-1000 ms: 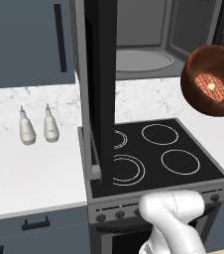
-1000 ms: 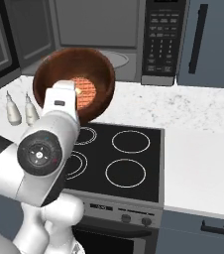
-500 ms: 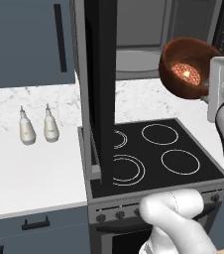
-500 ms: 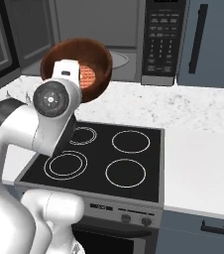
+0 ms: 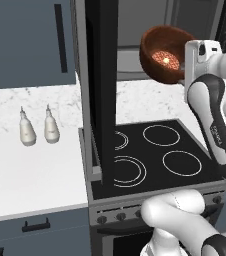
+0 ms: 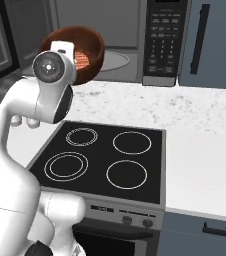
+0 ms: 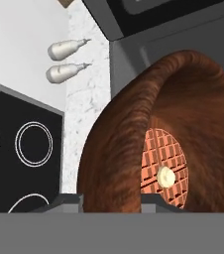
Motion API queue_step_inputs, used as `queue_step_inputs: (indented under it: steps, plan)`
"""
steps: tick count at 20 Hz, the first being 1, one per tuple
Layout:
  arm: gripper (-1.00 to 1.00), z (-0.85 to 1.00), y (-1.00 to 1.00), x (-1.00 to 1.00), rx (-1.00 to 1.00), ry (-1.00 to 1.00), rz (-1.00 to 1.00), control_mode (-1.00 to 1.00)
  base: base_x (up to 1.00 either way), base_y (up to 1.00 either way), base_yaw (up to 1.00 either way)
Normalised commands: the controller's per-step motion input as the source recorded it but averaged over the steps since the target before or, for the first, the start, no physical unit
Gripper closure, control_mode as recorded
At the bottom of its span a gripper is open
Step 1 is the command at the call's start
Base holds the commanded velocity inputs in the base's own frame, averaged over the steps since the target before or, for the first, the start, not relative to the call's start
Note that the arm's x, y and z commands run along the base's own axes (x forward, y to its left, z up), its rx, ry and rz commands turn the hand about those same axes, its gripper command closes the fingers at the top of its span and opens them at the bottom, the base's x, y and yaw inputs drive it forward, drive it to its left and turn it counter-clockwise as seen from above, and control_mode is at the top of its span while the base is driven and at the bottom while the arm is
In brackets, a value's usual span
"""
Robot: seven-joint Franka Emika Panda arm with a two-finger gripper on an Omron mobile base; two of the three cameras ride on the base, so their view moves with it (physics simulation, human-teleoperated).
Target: Open the microwave, place the bowl with waffle inside the microwave, then close the microwave door and turn it on.
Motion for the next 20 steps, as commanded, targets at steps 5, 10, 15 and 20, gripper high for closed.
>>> queue_step_inputs:
  steps: [5,10,15,20]
  plan:
    - [1.0,0.01,0.18,0.95,0.0,0.01,0.01,-1.0,0.0,0.0,0.0]
    - [1.0,0.0,0.09,1.0,0.0,0.01,0.0,-1.0,0.0,0.0,0.0]
    - [1.0,0.01,0.09,0.96,0.0,0.03,0.0,-1.0,0.0,0.0,0.0]
    - [1.0,0.01,0.02,0.81,0.0,0.06,0.0,-1.0,0.0,0.0,0.0]
